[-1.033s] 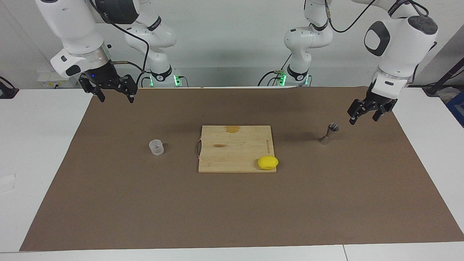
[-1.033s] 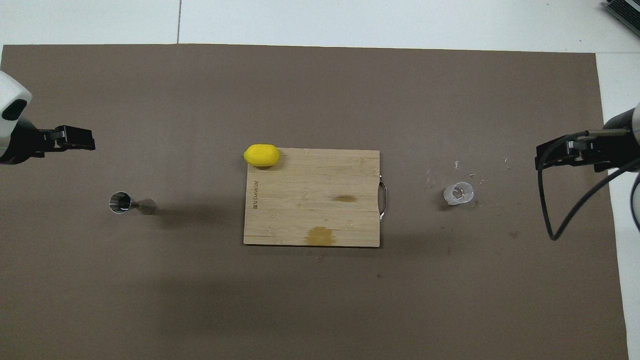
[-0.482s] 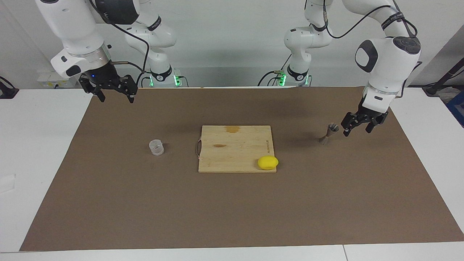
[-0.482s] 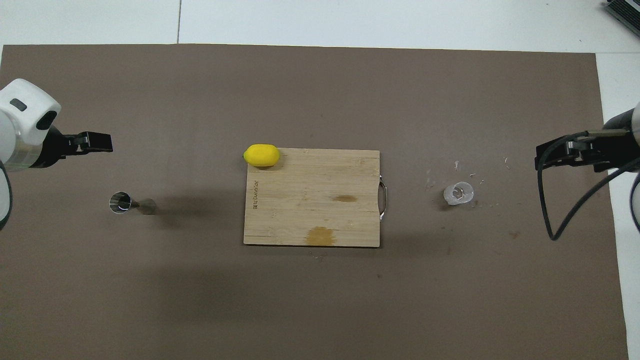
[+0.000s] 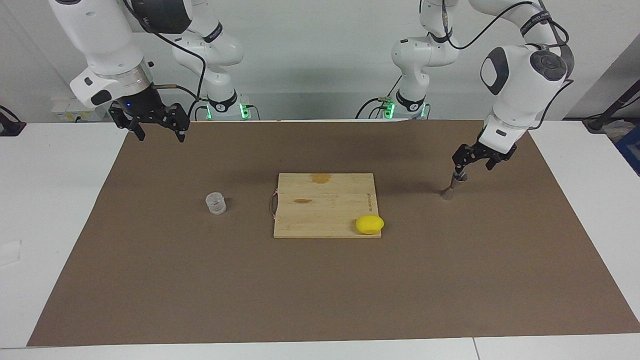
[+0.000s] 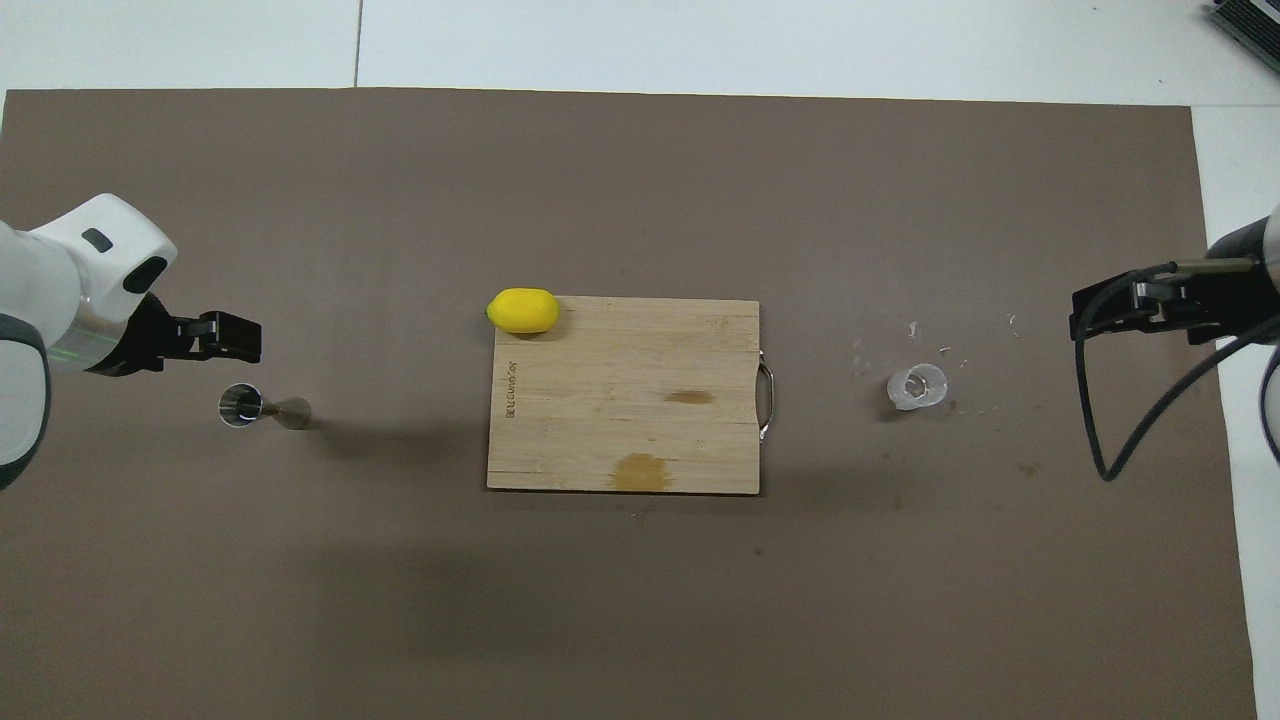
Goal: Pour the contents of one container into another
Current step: 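Move the left gripper toward the small metal cup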
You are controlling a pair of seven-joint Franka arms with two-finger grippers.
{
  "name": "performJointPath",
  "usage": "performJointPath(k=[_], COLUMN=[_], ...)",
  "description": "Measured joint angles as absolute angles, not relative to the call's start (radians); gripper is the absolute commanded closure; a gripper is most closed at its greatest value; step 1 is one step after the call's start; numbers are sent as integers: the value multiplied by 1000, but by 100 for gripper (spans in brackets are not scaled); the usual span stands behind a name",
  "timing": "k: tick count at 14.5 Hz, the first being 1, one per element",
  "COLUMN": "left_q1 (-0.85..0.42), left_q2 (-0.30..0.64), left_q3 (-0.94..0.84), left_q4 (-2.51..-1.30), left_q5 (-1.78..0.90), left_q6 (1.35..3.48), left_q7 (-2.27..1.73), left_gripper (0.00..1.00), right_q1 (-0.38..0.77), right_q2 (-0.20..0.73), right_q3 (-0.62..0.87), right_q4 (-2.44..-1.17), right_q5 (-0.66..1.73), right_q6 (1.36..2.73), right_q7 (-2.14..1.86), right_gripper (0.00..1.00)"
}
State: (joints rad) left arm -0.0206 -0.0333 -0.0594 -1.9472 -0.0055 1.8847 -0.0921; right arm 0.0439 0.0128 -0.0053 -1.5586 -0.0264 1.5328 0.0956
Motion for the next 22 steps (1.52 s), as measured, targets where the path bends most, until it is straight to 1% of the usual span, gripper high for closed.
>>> performJointPath(k=[2,4,6,9,15,20,22], left_q1=[-30,-18,25,122,226,338,377], left_q2=[-34,-34,-34,-21,69,161,194], left_q3=[-61,-55,-47,-39,-37,-37,-37], left_q4=[-1947,-1947,-1947,-1947,-1919,-1854,-1845], left_q5=[-8,-66,-174,-355,-546,-668,-735], left_q6=[1860,1844,1840,1820,1792,1671,1630], left_q7=[-95,-31,178,503,978,1384,1555], left_gripper=[0,0,0,0,0,0,0], right_q1=[44,44,44,44,42,41,41], right_q2=[13,13,13,13,13,13,13], right_q3=[-5,-5,-5,-6,-6,-8,-8], right_q4=[-1559,-1559,-1559,-1560,-1560,-1560,-1560], right_q5=[-26,-26,-26,-26,-26,-26,-26], right_q6=[1533,1533,1533,1533,1533,1533,1533], right_q7=[96,96,96,96,96,96,96], right_gripper=[0,0,0,0,0,0,0])
